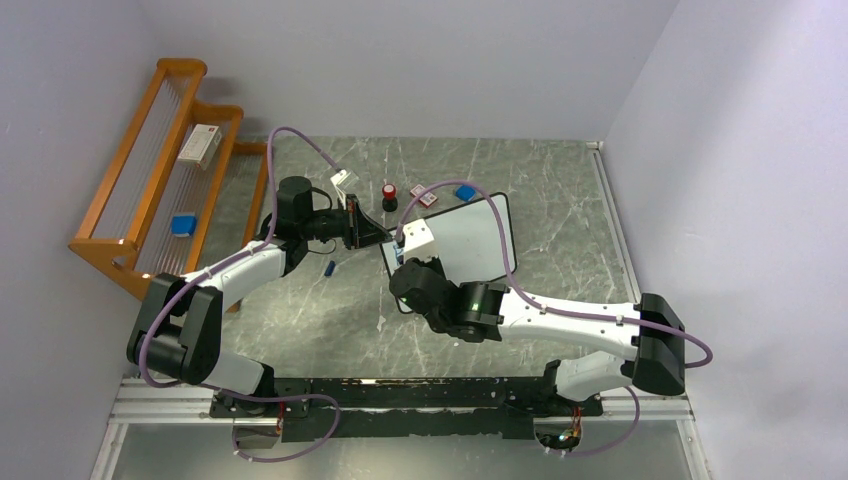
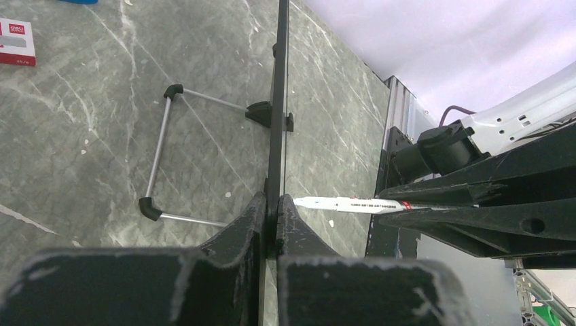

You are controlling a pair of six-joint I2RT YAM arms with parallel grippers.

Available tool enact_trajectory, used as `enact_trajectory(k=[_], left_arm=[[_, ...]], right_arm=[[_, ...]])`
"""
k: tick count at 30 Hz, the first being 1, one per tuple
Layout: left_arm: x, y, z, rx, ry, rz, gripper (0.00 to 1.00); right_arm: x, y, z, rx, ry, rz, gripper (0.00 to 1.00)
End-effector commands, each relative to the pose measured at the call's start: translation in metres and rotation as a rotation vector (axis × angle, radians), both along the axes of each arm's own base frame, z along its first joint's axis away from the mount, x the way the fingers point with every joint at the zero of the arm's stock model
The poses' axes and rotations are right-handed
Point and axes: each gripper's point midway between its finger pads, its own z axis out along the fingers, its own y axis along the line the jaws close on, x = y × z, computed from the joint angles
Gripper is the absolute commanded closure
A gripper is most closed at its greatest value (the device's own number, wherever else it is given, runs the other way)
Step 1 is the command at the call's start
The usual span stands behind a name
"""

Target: Write a sentence on the whiteboard

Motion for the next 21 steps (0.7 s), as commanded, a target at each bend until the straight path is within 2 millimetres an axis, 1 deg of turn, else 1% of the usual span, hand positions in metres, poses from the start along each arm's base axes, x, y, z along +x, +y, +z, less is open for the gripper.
enact_trajectory(k=[1,12,21], left_arm=[[-0.0016,-0.0015,-0.0045,0.004,0.016,-0.016,0.95],[-0.002,-0.0015,-0.0053,0.004,0.019,-0.018,0.95],[-0.0015,-0.0014,-0.0056,0.006,0.018,-0.016,0.95]], right_arm=[[0.0036,-0.0017,-0.0004,0.005,-0.005,-0.035,1.0],[0.0066,-0.0048,-0.0032,0.005,-0.009,-0.06,1.0],[0.0062,0.0011,-0.0071,0.006,0.001,-0.037,1.0]])
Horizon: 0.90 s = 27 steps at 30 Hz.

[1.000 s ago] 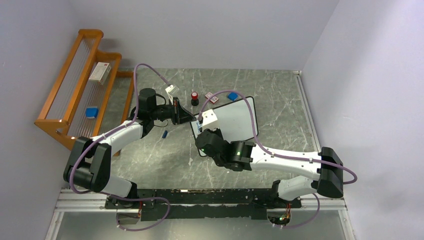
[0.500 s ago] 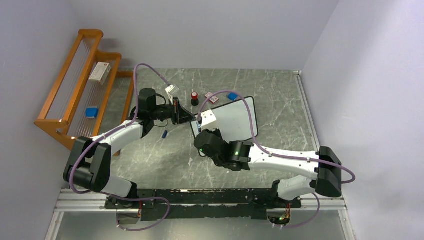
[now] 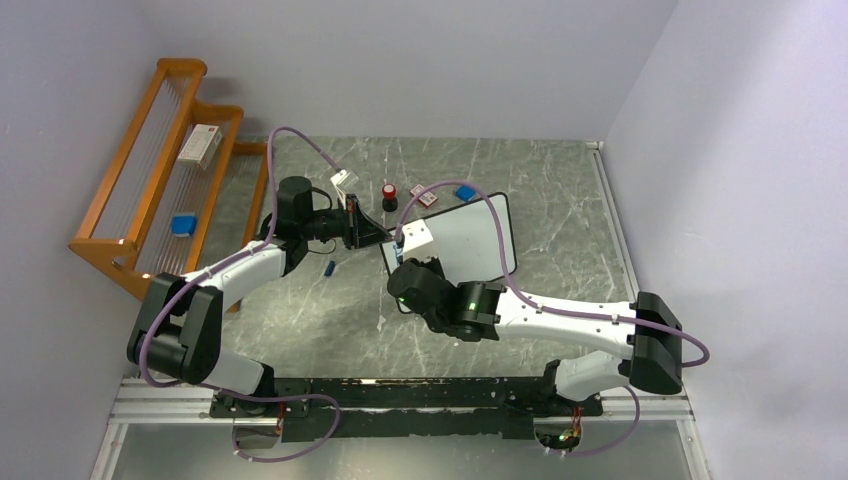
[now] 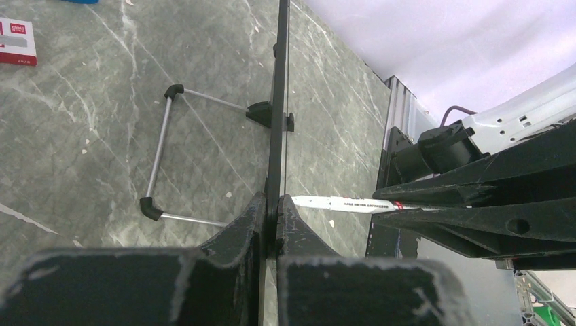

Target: Write a sentence on the whiteboard

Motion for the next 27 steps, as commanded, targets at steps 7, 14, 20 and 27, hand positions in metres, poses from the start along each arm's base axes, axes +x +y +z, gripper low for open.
enact_trajectory(k=[7,14,20,27], left_arm=[[-0.002,-0.001,-0.005,0.007,0.017,-0.016,0.95],[-0.002,-0.001,-0.005,0.008,0.017,-0.015,0.95],[-0.002,-0.001,-0.005,0.007,0.016,-0.015,0.95],[-0.002,-0.001,-0.005,0.007,0.015,-0.015,0.95]], right_arm=[[0.001,0.002,-0.003,0.007,0.007,-0.001,1.0],[-0.002,0.001,-0.008,-0.007,0.028,0.016,1.0],[-0.004,-0.002,-0.015,-0.036,0.044,0.014,1.0],[-0.004,-0.008,-0.021,-0.067,0.052,-0.002,1.0]])
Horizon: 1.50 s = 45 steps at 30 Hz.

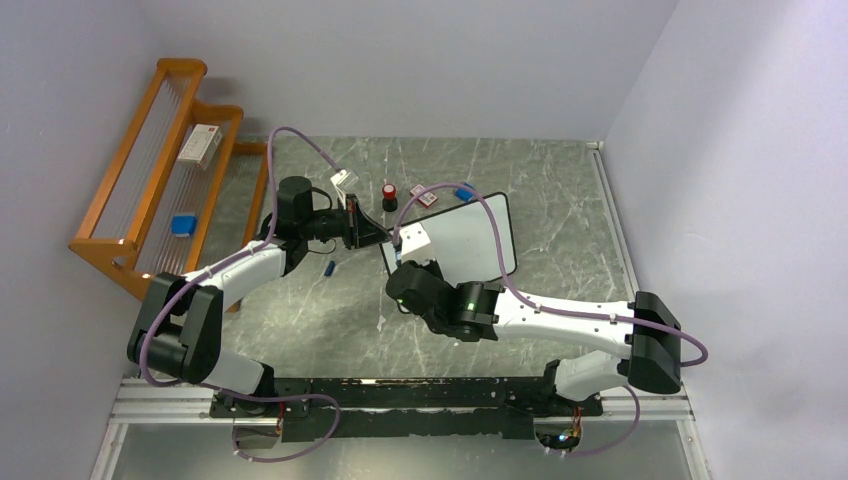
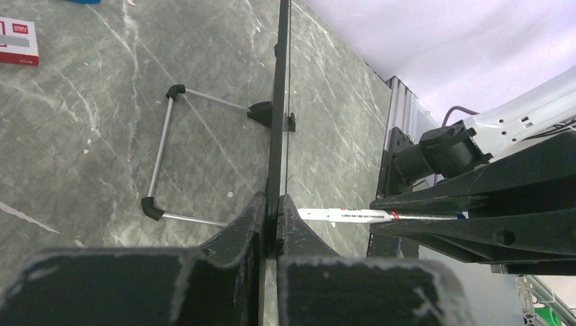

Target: Write a sentence on the whiteboard

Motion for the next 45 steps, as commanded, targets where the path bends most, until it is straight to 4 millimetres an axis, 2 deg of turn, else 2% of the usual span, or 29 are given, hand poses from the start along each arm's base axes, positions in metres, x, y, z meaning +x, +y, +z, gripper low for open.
enact_trajectory(k=[1,13,45], left_arm=[[-0.002,-0.001,-0.004,0.007,0.017,-0.017,0.95],[-0.003,-0.002,-0.005,0.003,0.02,-0.021,0.95],[-0.002,-0.002,-0.006,0.004,0.024,-0.022,0.95]], right_arm=[[0.002,-0.01,-0.01,-0.043,0.008,-0.04,1.0],[0.009,-0.016,-0.002,-0.021,-0.031,-0.098,1.0],[0.014,0.0,0.012,0.054,-0.072,-0.077,1.0]])
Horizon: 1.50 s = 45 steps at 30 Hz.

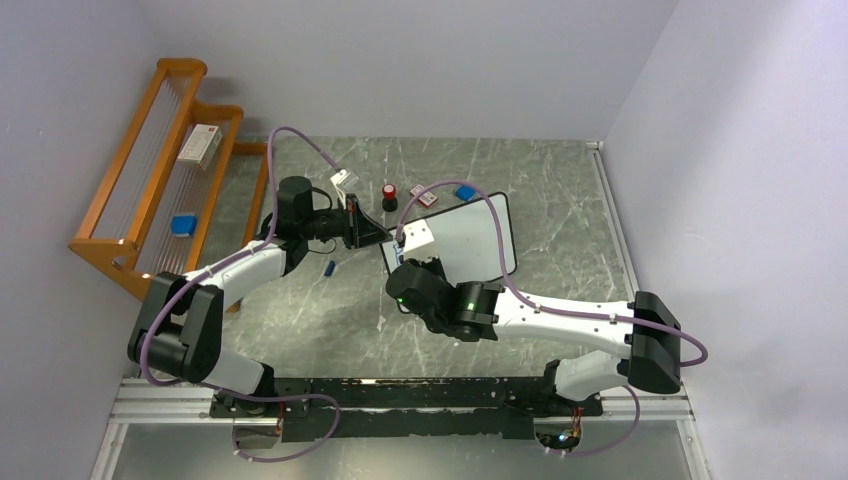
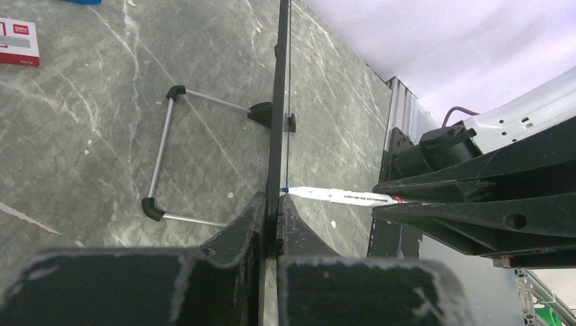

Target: Write a sentence on the whiteboard

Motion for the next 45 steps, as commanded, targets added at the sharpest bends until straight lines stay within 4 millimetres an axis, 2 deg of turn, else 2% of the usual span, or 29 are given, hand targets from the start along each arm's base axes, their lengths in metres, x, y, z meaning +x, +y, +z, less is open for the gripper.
enact_trajectory(k=[1,16,26,33,45], left_arm=[[-0.003,-0.001,-0.006,0.007,0.028,-0.022,0.95],[-0.002,-0.001,-0.006,0.011,0.028,-0.016,0.95],[-0.002,-0.001,-0.007,0.019,0.025,-0.013,0.95],[-0.001,-0.001,-0.007,0.02,0.027,-0.013,0.95],[-0.002,-0.001,-0.007,0.016,0.03,-0.016,0.95]], right_arm=[[0.005,0.006,0.003,0.038,-0.018,-0.01,1.0],[-0.001,0.011,-0.002,0.025,0.019,0.035,1.0],[0.0,-0.003,0.015,0.061,-0.021,0.015,1.0],[0.004,-0.018,0.014,0.039,-0.045,-0.039,1.0],[0.005,-0.017,0.005,0.036,-0.037,-0.043,1.0]])
